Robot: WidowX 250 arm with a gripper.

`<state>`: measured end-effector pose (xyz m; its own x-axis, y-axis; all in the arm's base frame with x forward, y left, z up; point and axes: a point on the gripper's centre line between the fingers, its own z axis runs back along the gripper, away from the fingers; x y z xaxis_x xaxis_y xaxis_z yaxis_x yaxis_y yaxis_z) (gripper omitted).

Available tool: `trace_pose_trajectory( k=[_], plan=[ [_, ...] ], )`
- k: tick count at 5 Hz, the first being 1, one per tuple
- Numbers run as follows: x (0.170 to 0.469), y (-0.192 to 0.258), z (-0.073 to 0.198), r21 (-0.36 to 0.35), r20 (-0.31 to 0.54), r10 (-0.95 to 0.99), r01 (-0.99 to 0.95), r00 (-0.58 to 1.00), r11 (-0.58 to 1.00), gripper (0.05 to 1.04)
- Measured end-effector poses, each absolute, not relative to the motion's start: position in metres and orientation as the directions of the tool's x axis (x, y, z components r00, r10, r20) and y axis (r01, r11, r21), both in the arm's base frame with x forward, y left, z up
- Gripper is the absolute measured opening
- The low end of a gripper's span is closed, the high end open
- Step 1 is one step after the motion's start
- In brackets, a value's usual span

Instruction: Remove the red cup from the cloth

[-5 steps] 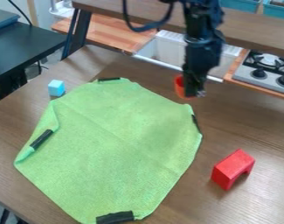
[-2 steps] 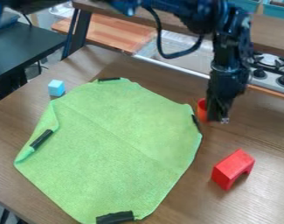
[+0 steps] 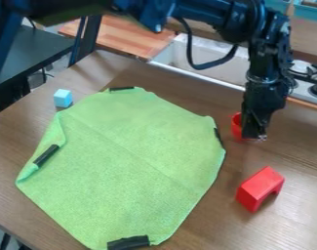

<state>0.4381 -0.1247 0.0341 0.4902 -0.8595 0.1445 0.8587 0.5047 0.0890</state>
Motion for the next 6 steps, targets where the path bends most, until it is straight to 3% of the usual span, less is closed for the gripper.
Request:
trace_pose_trajectory(
  k=[1, 3, 4, 6],
  plan=[
    [0.440, -0.126, 0.035, 0.094, 0.154, -0.858, 0.857, 0.490, 0.506, 0.261],
    [0.430, -0.127, 0.026, 0.066, 0.155, -0.866, 0.870, 0.475, 0.489, 0.840],
    [0.426, -0.125, 0.051, 0.082, 0.197, -0.865, 0.871, 0.462, 0.484, 1.004],
    [0.415, -0.065, 0.100, 0.081, 0.292, -0.758, 0.775, 0.583, 0.627, 0.999]
  ],
)
